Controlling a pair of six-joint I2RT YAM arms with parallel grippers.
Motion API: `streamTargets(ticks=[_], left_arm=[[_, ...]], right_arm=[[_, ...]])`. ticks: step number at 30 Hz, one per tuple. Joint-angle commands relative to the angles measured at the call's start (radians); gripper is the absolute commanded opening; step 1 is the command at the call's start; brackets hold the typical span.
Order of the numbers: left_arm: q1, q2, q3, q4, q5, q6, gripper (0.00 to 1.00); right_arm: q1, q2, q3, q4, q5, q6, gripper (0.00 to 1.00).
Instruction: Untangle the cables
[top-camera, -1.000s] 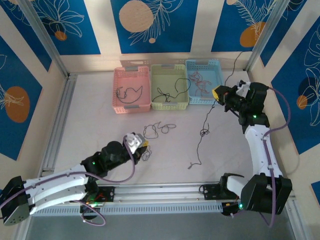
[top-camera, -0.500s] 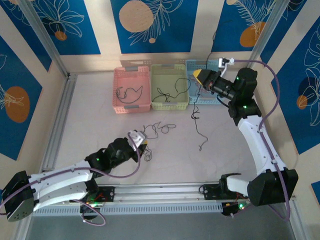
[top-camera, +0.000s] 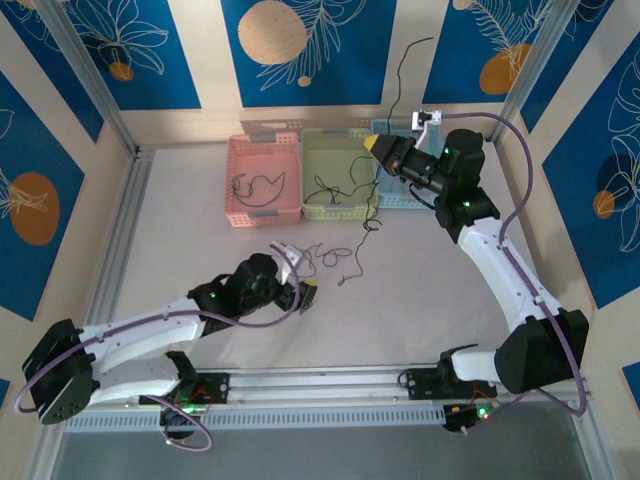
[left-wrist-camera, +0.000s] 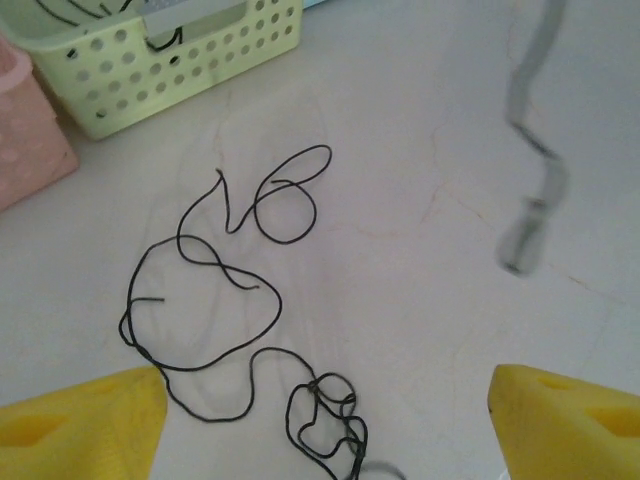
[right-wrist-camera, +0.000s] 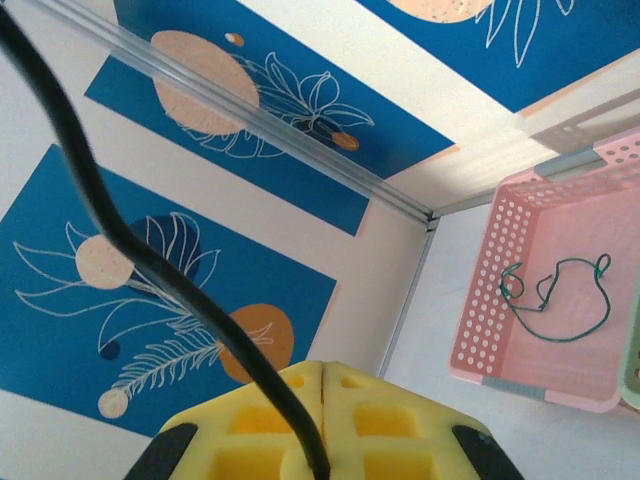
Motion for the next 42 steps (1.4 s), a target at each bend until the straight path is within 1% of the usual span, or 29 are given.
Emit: streamTargets(ticks=[1, 5, 7, 12, 16, 18, 20, 23, 25, 28, 29, 30, 31, 33, 35, 37, 38, 42], left_arm=[[0.007, -0.050, 0.050, -0.050, 0.107, -0.025, 0.87], [0.007, -0.059, 0.068, 0.032, 0.288, -0.044, 0.87], [0.007, -0.039, 0.080, 0.086, 0.327, -0.054, 0.87], [0.007, 0.061, 0.131, 0.207, 0.353, -0.036, 0.87], [0.007, 0.173, 0.167, 0.330, 0.402, -0.042, 0.87], [0.007, 0.224, 0.184, 0.366, 0.414, -0.045, 0.84], [0.007, 0.264, 0.192, 0.396, 0.401, -0.045, 0.80], [0.008, 0.293, 0.166, 0.454, 0.342, -0.037, 0.76], [0.007, 0.307, 0.150, 0.488, 0.329, -0.035, 0.68], [0.007, 0.327, 0.143, 0.535, 0.351, -0.049, 0.53], [0.007, 0.333, 0.142, 0.549, 0.355, -0.054, 0.50], [0.007, 0.339, 0.139, 0.563, 0.358, -0.055, 0.43], [0.008, 0.341, 0.136, 0.572, 0.356, -0.055, 0.35], [0.007, 0.339, 0.132, 0.573, 0.347, -0.052, 0.23], [0.008, 0.332, 0.116, 0.578, 0.342, -0.050, 0.15], [0.007, 0.326, 0.098, 0.583, 0.335, -0.049, 0.01], [0.007, 0.323, 0.092, 0.581, 0.333, -0.050, 0.00], [0.007, 0.294, 0.051, 0.572, 0.331, -0.058, 0.00]], right_arm=[[0.034, -0.007, 0.021, 0.011, 0.066, 0.021, 0.00], [0.085, -0.022, 0.019, -0.022, 0.138, 0.033, 0.00], [0.104, -0.027, 0.013, -0.028, 0.160, 0.051, 0.00], [0.146, -0.048, -0.012, -0.022, 0.207, 0.100, 0.00], [0.168, -0.054, -0.020, -0.020, 0.217, 0.132, 0.00], [0.176, -0.057, -0.021, -0.017, 0.219, 0.142, 0.00], [0.181, -0.059, -0.021, -0.017, 0.217, 0.144, 0.00], [0.185, -0.062, -0.024, -0.017, 0.218, 0.151, 0.00], [0.188, -0.062, -0.027, -0.014, 0.212, 0.160, 0.00], [0.189, -0.067, -0.035, -0.008, 0.211, 0.167, 0.00], [0.189, -0.067, -0.036, -0.008, 0.211, 0.168, 0.00], [0.188, -0.068, -0.037, -0.007, 0.211, 0.169, 0.00], [0.188, -0.070, -0.037, -0.007, 0.210, 0.170, 0.00], [0.185, -0.073, -0.037, -0.013, 0.213, 0.166, 0.00], [0.177, -0.080, -0.040, -0.020, 0.215, 0.166, 0.00], [0.166, -0.084, -0.041, -0.020, 0.211, 0.167, 0.00], [0.161, -0.086, -0.043, -0.020, 0.208, 0.169, 0.00], [0.119, -0.108, -0.036, -0.049, 0.214, 0.130, 0.00]])
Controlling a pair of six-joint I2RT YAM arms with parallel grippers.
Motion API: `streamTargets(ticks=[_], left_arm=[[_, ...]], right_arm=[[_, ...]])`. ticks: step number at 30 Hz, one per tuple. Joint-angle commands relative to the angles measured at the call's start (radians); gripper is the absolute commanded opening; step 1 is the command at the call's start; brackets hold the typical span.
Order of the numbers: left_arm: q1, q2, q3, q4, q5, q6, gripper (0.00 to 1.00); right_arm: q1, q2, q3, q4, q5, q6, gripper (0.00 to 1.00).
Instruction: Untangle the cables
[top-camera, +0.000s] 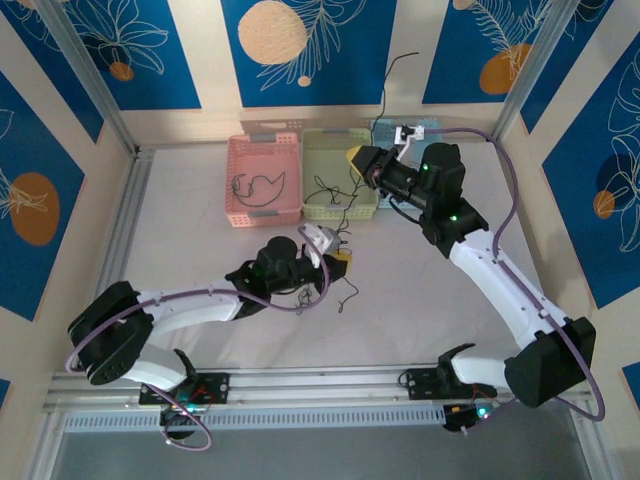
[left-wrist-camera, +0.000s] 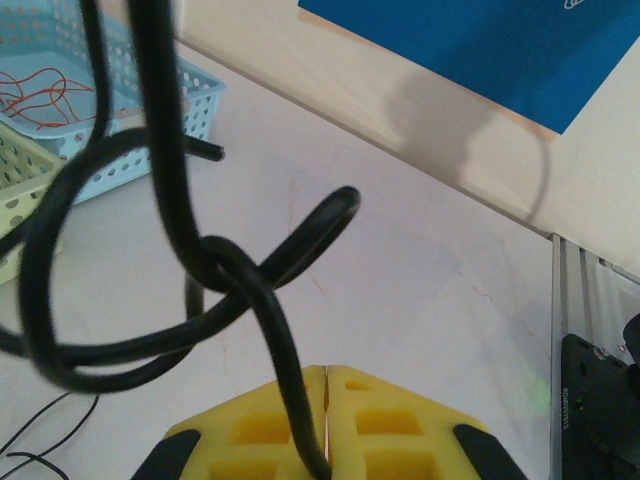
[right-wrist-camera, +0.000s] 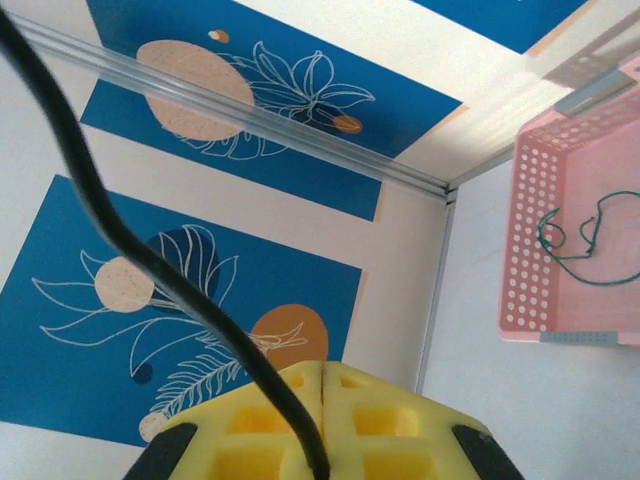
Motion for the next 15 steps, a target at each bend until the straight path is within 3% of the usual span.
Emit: streamTargets(ticks=[1, 6, 12, 15], left_arm=[[0.006, -0.043, -0.056, -0.010, -0.010, -0.008, 0.00], [0.005, -0.145, -0.152, -0.039, -0.033, -0.014, 0.00], [0.005, -0.299, -0.244, -0.113, -0.044, -0.012, 0.00], [0.006, -0.354, -0.266, -0.149, -0.058, -0.002, 0.00]], right_arm=[[-0.051, -0.052, 0.011, -0.013, 0.022, -0.046, 0.00], [-0.157, -0.129, 0.028, -0.135, 0.101, -0.186, 0.00], [-0.333, -0.191, -0.051, -0.141, 0.059, -0.129, 0.00], [-0.352, -0.193, -0.085, -0.112, 0.032, -0.103, 0.00]])
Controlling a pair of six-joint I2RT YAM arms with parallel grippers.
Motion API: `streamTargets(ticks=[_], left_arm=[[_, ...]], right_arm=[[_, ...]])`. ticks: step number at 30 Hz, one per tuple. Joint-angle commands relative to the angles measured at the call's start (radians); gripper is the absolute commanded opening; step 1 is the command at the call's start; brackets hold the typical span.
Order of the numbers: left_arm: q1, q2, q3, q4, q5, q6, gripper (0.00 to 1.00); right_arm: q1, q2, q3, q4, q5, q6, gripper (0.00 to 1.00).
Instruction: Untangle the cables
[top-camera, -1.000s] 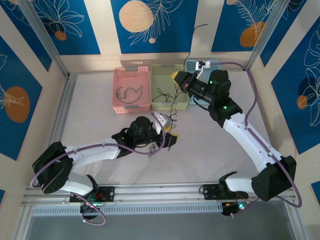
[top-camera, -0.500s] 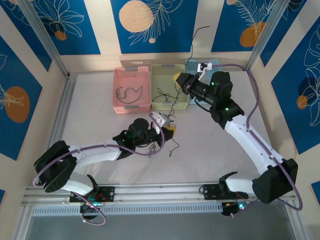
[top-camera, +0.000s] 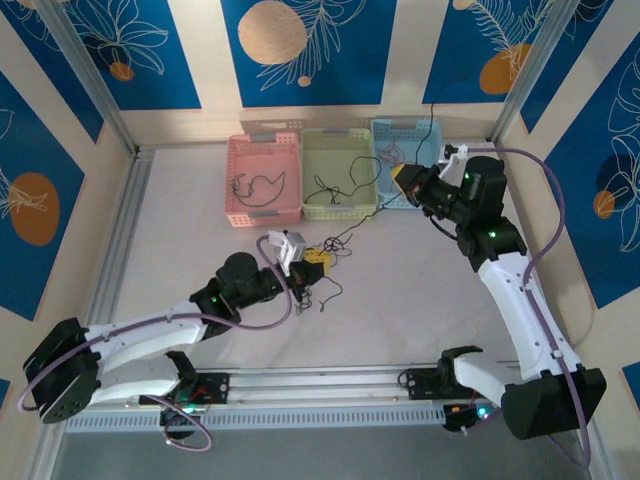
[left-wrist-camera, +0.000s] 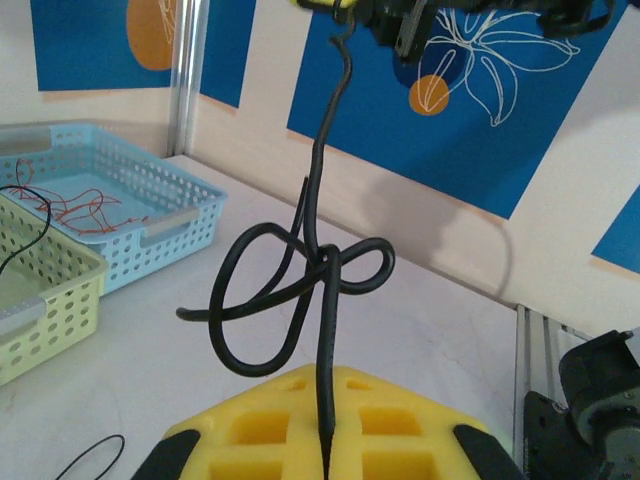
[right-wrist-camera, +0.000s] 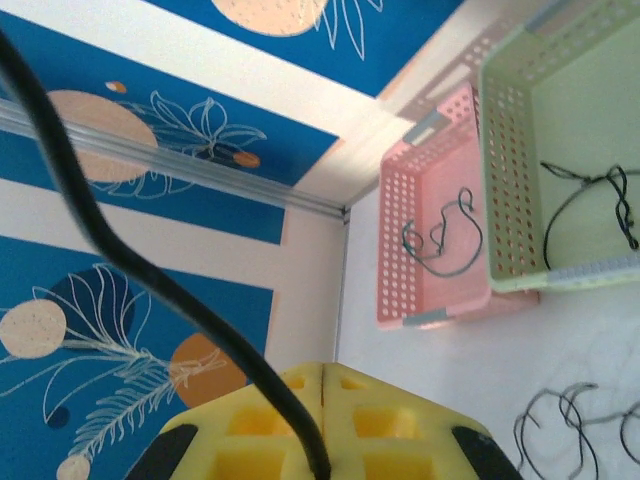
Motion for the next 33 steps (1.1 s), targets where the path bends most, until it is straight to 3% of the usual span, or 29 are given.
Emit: streamTargets(ticks=[1, 7, 9, 10, 15, 21, 33], left_arm=[[0.005, -0.043, -0.087, -0.219, -0.022, 0.003, 0.00], [0.006, -0.020, -0.047, -0.247, 0.031, 0.018, 0.01], [0.007, 0.007, -0.025, -0.249, 0.073, 0.018, 0.32], [0.005, 0.019, -0.015, -0.253, 0.090, 0.019, 0.44], [0.006, 0.020, 0.008, -0.275, 0.110, 0.021, 0.62], [0.025, 0.033, 0.137, -0.493, 0.027, 0.037, 0.66], [0.134, -0.017, 0.264, -0.644, 0.241, -0.127, 0.67]], right_arm=[[-0.090, -0.013, 0.001, 0.184, 0.132, 0.023, 0.00], [-0.017, 0.034, -0.025, 0.330, 0.041, 0.103, 0.00], [0.014, 0.049, -0.013, 0.349, 0.026, 0.106, 0.00], [0.029, 0.055, -0.003, 0.347, 0.021, 0.100, 0.00], [0.065, 0.064, 0.040, 0.308, -0.001, 0.079, 0.00], [0.068, 0.082, 0.060, 0.333, -0.142, 0.007, 0.00], [0.089, 0.097, 0.080, 0.328, -0.419, -0.286, 0.00]])
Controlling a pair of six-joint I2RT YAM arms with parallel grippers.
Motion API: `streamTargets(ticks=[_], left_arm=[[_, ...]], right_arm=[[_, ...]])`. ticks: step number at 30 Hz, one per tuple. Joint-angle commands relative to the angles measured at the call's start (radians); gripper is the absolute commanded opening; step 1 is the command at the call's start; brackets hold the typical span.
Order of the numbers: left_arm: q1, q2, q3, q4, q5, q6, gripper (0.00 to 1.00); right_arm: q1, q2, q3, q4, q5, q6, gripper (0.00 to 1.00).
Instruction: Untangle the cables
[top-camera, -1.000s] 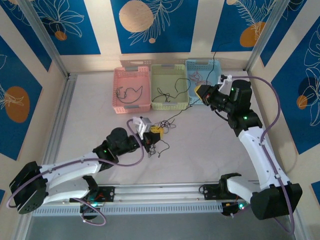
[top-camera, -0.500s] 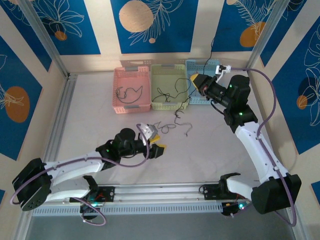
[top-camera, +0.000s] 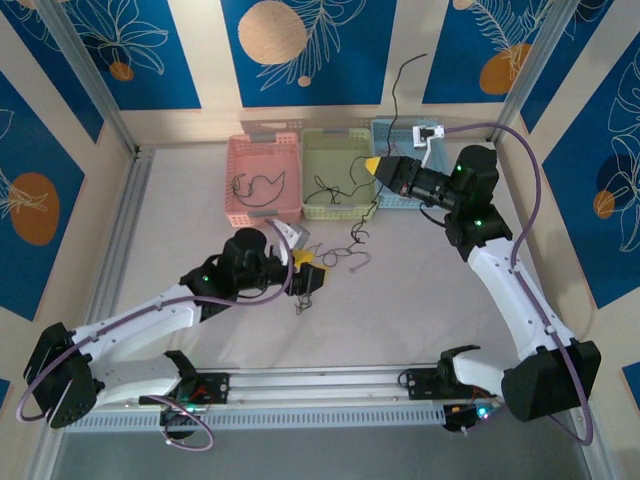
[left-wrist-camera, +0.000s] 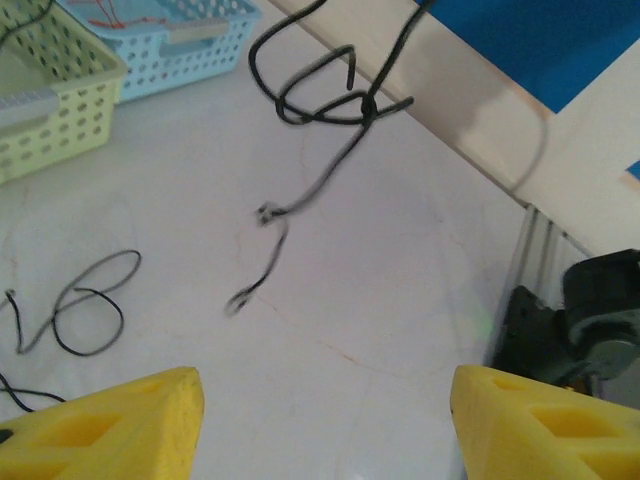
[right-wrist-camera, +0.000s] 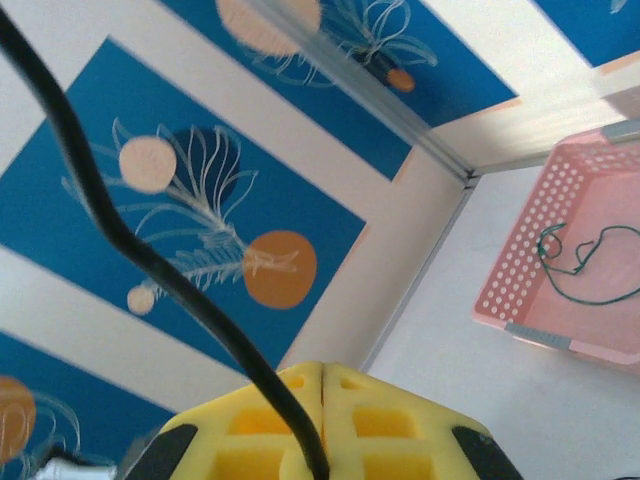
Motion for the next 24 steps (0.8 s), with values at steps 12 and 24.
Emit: streamTargets(ticks=[12, 24], left_arm=[[0.171, 0.019, 0.261, -0.288, 0.294, 0.079, 0.73], [0.172, 0.071, 0.250, -0.156, 0.505, -0.022, 0.74]], right_arm=[[0.126, 0.045, 0.211, -0.167, -0.397, -0.364, 0.00], [0.236, 0.136, 0.353, -0.249, -0.541, -0.528, 0.00]])
